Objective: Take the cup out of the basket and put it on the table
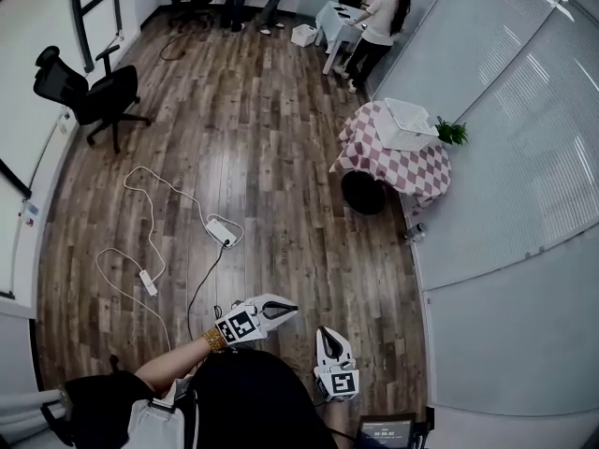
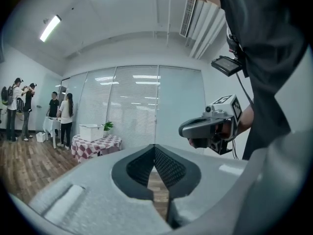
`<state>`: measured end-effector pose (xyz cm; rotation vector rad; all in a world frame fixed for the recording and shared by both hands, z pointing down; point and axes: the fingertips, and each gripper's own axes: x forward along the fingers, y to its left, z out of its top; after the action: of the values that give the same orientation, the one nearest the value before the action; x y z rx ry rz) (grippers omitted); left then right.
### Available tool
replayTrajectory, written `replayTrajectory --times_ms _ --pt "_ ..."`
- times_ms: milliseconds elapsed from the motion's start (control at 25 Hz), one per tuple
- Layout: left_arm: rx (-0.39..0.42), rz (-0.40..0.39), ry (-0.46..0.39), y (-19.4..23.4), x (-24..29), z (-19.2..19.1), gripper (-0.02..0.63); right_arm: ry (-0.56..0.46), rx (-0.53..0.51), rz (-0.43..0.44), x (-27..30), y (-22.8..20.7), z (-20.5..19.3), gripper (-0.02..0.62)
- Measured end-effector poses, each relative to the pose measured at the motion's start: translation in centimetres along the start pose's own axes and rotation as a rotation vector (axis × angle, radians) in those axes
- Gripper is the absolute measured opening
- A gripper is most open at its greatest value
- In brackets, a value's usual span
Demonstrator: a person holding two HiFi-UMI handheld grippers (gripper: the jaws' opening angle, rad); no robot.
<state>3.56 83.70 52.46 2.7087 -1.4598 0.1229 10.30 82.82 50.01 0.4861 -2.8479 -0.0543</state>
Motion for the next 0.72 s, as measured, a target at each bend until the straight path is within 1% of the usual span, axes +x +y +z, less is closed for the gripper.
replayTrajectory --times_ms 160,240,320,400,480,640,720 --pt "-0.015 0.01 0.02 3.4 -0.5 0.0 0.005 0.028 0.002 -0.01 1.8 -1.7 0.4 0.011" --pt "-0.009 0.005 0.022 4.3 -0.2 -0.1 0.005 0.037 0.012 -0.029 2.3 -2.8 0.7 0.011" --pt "-0.003 0.004 0.027 5.2 0.2 -0.4 0.005 0.039 0.045 -0.045 2.8 -3.6 -0.2 0.011" --pt "-0.019 0.013 0.021 5.9 0.5 -0.4 0.005 0.036 0.067 -0.049 3.3 -4.1 -0.7 0.011" --pt "-0.034 0.023 0.01 6.5 0.8 -0.1 0.005 0.03 0.069 -0.049 3.9 -4.6 -0.3 0.011" --pt "-0.029 0.023 -0.001 7.1 2.4 -0.2 0.005 0.027 0.071 -0.019 5.7 -5.9 -0.7 0.011" --pt "-0.044 0.046 0.005 7.9 2.8 -0.7 0.005 0.03 0.067 0.011 7.2 -6.5 -1.0 0.011"
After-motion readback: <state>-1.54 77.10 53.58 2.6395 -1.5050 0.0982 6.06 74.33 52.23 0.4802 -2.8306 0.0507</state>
